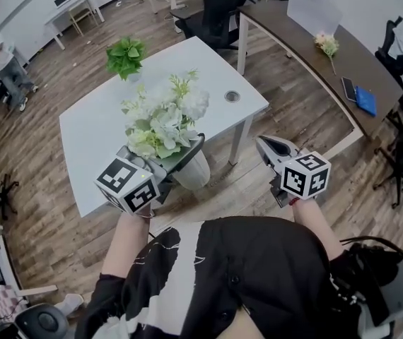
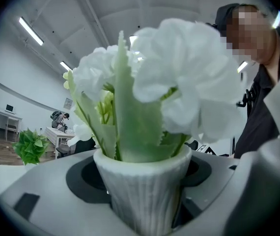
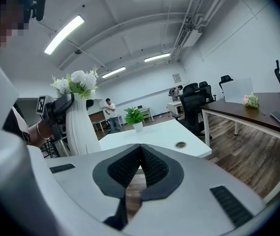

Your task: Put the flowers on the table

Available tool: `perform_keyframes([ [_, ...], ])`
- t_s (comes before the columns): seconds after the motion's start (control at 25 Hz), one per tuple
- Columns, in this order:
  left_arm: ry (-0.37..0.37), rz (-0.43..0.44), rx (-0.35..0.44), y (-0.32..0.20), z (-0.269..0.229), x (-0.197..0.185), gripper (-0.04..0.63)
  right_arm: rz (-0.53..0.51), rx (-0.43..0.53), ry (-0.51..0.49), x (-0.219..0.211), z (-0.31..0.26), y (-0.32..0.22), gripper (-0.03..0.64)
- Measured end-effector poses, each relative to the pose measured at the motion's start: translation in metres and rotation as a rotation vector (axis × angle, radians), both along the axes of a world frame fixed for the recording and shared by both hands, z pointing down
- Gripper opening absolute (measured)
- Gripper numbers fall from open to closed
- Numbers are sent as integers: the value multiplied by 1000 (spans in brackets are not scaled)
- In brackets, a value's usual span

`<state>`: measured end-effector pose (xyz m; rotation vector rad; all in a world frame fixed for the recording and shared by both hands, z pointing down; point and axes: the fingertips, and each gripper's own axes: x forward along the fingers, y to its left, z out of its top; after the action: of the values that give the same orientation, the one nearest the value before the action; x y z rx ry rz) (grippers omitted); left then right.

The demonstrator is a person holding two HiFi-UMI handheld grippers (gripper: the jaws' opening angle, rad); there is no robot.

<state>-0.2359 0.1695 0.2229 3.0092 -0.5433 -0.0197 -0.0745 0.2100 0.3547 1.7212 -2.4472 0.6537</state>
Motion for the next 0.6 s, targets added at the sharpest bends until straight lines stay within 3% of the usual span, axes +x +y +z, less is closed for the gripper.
perform_keyframes([
  [0.28,-81,-29,25,-26,14,48,388,-43,-20,10,35,15,-20,15],
  [0.6,-70,-28,-7,-50,18,73,388,-37,-61,-13,58,31,-32,15],
])
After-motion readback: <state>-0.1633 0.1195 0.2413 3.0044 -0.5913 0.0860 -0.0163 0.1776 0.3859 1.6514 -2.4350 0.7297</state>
